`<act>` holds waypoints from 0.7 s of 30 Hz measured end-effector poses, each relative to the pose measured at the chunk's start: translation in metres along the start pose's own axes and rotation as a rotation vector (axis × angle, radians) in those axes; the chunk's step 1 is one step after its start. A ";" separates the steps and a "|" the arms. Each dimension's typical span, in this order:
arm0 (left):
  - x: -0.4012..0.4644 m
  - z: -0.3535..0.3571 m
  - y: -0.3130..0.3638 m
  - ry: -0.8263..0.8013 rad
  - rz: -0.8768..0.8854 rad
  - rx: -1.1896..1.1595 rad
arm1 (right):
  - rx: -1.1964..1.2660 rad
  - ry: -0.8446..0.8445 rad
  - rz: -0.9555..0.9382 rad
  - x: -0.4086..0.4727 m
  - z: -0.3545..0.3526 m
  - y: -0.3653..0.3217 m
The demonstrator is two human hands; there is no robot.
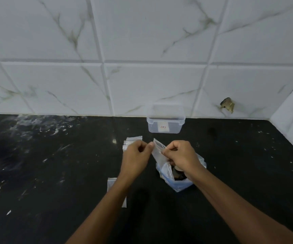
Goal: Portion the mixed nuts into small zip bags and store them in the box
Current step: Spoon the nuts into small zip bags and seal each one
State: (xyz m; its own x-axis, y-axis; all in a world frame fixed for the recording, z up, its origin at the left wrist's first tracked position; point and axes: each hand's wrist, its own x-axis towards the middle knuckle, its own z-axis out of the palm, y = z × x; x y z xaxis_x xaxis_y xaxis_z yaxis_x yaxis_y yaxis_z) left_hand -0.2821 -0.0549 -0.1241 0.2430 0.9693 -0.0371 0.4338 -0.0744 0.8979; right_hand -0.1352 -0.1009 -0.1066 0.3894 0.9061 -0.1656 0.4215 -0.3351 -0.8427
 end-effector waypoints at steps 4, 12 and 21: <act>0.003 0.028 0.013 -0.145 -0.039 -0.121 | 0.001 0.026 0.014 -0.002 -0.008 0.010; 0.007 0.048 0.021 -0.199 -0.051 -0.050 | 0.087 -0.033 0.053 -0.008 -0.028 0.022; 0.015 0.050 0.037 -0.151 0.184 0.576 | -0.233 0.137 0.013 -0.003 -0.050 0.029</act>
State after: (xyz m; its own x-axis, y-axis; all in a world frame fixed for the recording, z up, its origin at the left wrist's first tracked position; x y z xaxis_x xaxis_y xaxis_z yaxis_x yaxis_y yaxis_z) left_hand -0.2190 -0.0546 -0.1138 0.4601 0.8879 -0.0039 0.7611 -0.3921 0.5167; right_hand -0.0836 -0.1261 -0.1046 0.4964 0.8633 -0.0916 0.5868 -0.4114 -0.6975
